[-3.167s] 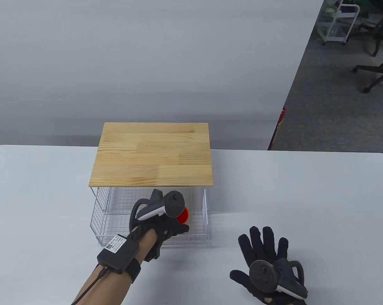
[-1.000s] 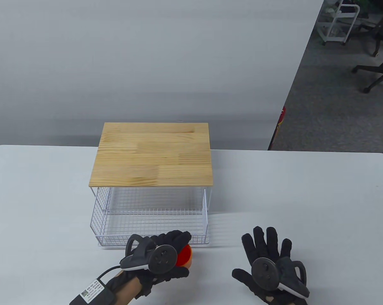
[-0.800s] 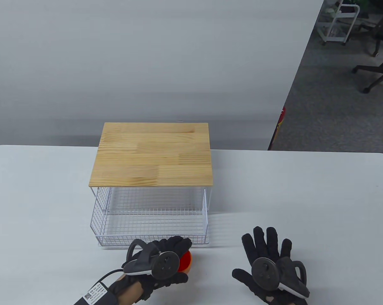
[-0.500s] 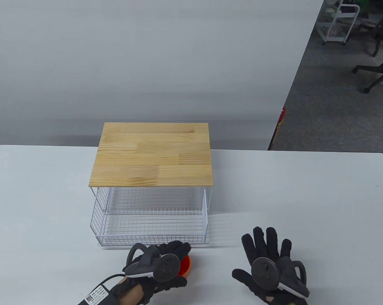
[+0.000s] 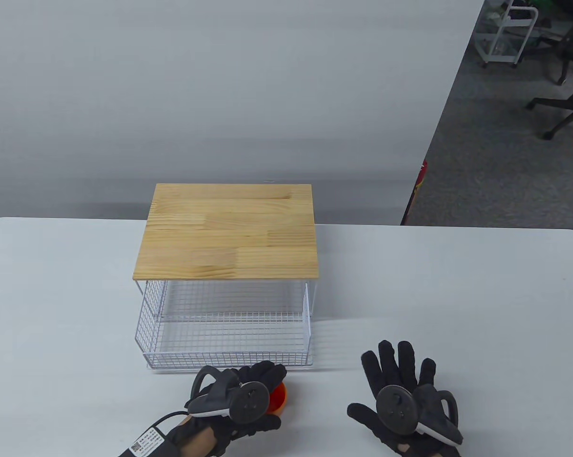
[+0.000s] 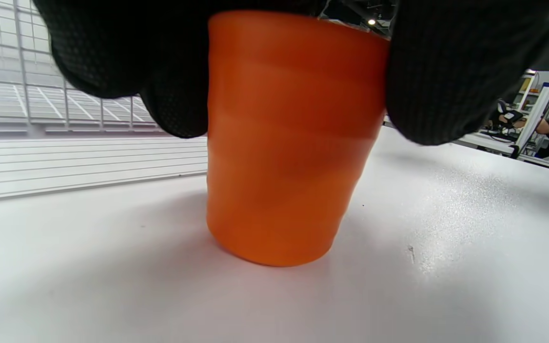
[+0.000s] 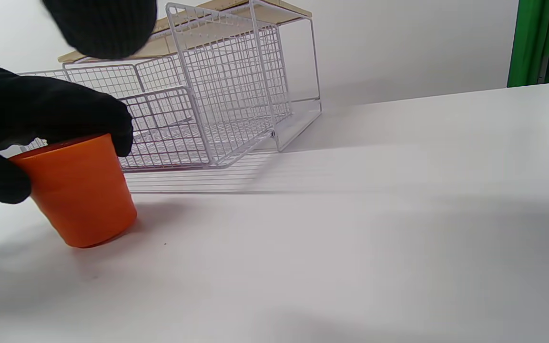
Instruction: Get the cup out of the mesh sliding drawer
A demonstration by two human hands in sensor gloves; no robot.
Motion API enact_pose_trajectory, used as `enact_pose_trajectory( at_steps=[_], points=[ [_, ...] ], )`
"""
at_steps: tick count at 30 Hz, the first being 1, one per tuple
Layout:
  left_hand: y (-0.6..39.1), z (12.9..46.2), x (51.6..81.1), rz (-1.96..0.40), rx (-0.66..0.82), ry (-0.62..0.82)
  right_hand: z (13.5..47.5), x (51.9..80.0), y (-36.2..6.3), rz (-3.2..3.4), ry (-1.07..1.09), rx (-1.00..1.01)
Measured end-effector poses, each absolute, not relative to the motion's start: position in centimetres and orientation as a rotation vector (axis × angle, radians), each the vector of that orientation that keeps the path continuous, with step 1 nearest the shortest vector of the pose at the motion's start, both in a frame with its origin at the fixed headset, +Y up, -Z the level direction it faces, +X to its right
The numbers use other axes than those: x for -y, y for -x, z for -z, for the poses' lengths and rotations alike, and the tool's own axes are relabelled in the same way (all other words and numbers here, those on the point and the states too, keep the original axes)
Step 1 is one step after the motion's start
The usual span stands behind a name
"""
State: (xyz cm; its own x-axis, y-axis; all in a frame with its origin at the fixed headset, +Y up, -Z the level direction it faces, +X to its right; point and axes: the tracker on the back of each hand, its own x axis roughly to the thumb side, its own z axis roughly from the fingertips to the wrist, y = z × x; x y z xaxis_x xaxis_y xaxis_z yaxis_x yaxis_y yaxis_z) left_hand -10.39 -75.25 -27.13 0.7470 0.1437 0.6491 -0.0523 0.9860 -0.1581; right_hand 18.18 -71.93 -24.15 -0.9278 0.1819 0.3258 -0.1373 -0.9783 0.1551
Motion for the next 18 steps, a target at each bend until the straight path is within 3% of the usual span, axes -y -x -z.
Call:
enact_pose_trajectory(
  at_steps=[18],
  points=[
    [10.9,27.0,74.3,-0.163,0.744,0.161,24.1,71.9,-18.2,-2.924,-0.521,-0.188]
  ],
)
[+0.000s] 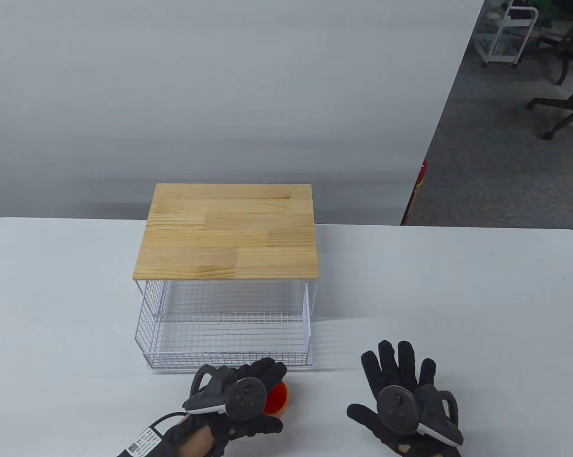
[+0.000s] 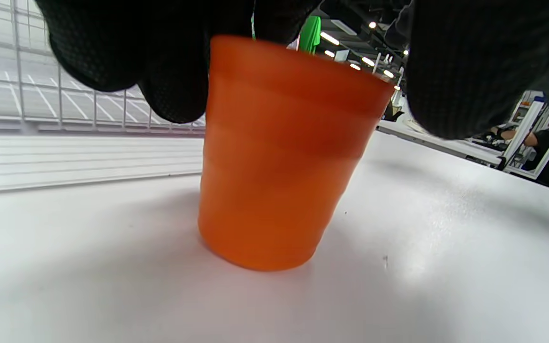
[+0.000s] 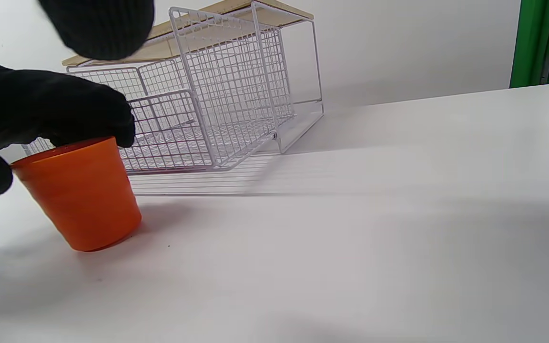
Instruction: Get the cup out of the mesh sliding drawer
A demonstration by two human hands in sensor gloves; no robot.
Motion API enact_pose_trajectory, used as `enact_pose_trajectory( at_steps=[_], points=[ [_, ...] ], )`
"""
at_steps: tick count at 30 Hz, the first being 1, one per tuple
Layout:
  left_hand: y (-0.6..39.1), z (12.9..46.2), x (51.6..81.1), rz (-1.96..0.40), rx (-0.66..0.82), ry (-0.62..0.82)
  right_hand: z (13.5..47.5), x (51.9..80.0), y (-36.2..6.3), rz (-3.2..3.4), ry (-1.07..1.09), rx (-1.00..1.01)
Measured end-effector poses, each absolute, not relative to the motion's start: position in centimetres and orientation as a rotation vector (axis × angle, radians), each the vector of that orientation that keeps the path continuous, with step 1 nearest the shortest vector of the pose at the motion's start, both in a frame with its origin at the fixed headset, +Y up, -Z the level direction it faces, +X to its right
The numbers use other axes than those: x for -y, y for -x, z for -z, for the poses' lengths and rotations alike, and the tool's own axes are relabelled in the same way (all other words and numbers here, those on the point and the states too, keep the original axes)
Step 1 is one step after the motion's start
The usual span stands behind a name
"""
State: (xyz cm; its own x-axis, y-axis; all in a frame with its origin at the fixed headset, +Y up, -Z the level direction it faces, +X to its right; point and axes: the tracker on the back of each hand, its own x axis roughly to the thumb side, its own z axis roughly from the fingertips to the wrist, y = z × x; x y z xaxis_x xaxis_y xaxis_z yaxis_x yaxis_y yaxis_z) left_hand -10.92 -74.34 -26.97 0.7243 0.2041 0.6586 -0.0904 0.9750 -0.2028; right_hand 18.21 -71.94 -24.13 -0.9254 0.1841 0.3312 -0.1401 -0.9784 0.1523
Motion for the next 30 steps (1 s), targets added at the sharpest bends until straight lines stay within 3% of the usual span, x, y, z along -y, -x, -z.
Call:
enact_pose_trajectory(
  at_steps=[10,30],
  points=[
    [13.4,26.7,70.8,-0.163,0.705,-0.019,24.1,72.0,-18.2,-2.916,-0.531,-0.184],
    [17.2,29.6,72.5,-0.065,0.517,0.061,24.2,71.9,-18.3,-2.92,-0.518,-0.187]
  ],
)
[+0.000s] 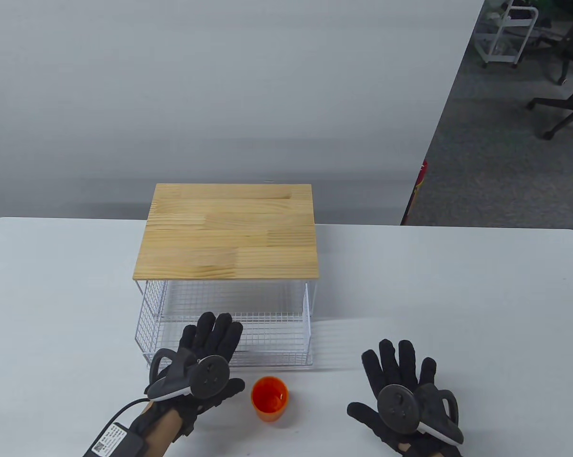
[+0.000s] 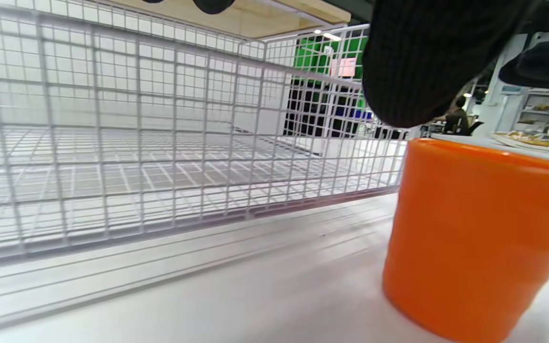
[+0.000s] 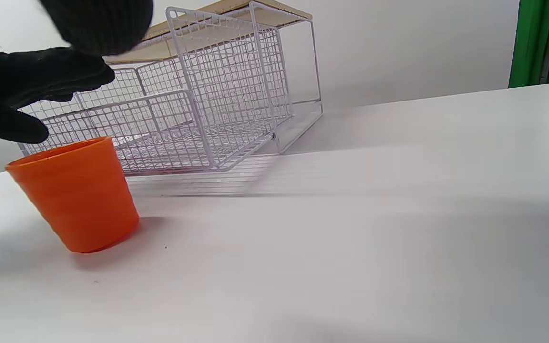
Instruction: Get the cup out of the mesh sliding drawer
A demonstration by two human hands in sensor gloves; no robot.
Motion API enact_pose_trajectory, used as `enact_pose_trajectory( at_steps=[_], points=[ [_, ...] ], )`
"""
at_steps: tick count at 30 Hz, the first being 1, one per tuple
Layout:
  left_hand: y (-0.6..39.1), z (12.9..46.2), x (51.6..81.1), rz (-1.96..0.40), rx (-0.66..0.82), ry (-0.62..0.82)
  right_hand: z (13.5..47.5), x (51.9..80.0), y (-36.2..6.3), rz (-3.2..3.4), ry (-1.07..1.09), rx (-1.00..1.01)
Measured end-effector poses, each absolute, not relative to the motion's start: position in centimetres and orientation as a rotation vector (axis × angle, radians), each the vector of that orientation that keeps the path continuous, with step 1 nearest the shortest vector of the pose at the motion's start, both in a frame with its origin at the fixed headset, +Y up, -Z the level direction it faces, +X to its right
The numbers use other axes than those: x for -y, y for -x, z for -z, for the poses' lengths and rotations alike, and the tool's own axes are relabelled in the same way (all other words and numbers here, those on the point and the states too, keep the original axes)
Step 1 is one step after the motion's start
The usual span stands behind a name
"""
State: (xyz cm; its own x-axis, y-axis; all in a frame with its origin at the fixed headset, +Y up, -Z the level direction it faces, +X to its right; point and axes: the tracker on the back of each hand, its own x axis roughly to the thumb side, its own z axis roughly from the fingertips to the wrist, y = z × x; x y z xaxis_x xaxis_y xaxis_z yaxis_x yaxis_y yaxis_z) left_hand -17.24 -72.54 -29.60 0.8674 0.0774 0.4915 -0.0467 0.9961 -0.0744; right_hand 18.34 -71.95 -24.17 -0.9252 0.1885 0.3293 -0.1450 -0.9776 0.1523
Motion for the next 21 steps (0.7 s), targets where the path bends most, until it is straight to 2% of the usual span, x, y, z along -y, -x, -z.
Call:
enact_pose_trajectory(
  at_steps=[21],
  points=[
    [16.9,30.4,74.7,0.048,0.465,0.051,24.3,71.9,-18.5,-2.918,-0.499,-0.184]
  ],
)
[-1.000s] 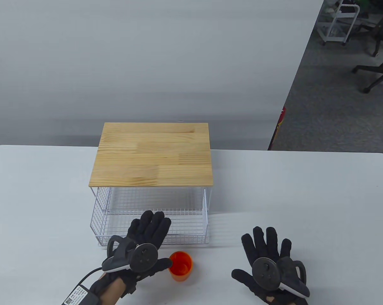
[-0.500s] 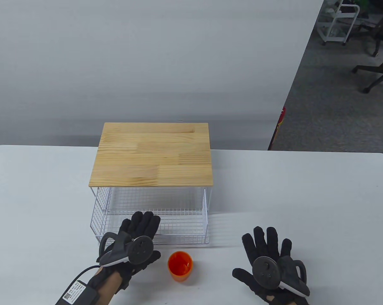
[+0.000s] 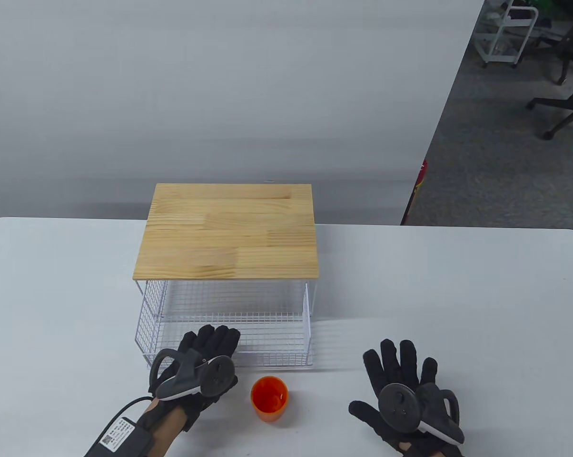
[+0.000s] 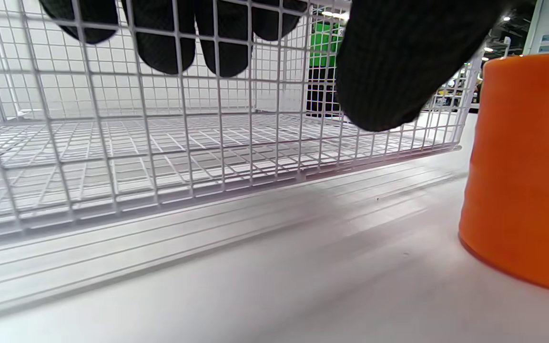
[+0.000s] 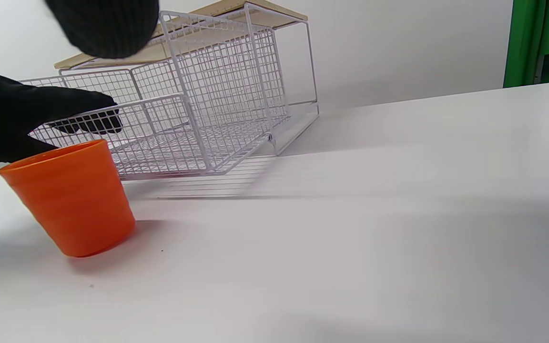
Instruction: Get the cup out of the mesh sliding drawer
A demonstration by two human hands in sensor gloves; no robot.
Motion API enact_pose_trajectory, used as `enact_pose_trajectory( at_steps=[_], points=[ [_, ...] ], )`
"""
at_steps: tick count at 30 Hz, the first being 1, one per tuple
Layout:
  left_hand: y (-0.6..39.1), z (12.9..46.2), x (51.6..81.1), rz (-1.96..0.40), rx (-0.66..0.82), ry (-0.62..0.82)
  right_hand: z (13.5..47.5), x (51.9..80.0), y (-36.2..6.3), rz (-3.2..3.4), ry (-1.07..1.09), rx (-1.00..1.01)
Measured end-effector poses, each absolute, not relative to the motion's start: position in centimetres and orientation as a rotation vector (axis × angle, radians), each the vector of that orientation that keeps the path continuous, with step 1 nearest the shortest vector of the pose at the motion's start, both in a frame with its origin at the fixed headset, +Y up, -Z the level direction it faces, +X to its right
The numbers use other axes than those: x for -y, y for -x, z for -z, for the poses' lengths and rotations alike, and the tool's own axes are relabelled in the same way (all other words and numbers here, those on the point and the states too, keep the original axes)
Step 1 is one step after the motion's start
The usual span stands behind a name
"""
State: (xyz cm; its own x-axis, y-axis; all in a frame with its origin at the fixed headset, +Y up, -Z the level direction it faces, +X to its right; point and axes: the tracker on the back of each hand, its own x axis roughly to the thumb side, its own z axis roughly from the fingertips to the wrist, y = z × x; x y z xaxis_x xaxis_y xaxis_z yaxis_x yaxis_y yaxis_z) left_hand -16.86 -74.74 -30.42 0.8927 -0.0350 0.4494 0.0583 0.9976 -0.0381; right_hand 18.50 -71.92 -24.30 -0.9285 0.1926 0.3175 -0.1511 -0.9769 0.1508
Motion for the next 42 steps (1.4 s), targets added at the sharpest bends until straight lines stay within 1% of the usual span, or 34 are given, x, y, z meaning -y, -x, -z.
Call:
enact_pose_trajectory(
  at_steps=[5,14,17,19,24,42],
  points=[
    [16.76,30.46,74.82,0.067,0.459,0.047,24.33,71.91,-18.52,-2.917,-0.499,-0.182],
    [16.18,30.24,75.11,0.164,0.441,-0.022,24.34,71.88,-18.55,-2.916,-0.499,-0.178],
    [16.22,30.35,75.18,0.145,0.434,-0.045,24.35,71.88,-18.54,-2.916,-0.501,-0.176],
    [16.21,30.46,75.35,0.158,0.444,-0.098,24.35,71.89,-18.54,-2.917,-0.501,-0.179],
    [16.1,30.53,75.51,0.169,0.43,-0.179,24.35,71.88,-18.57,-2.915,-0.497,-0.179],
    [16.07,30.9,75.12,0.166,0.446,-0.19,24.32,71.9,-18.59,-2.91,-0.5,-0.177]
  ],
)
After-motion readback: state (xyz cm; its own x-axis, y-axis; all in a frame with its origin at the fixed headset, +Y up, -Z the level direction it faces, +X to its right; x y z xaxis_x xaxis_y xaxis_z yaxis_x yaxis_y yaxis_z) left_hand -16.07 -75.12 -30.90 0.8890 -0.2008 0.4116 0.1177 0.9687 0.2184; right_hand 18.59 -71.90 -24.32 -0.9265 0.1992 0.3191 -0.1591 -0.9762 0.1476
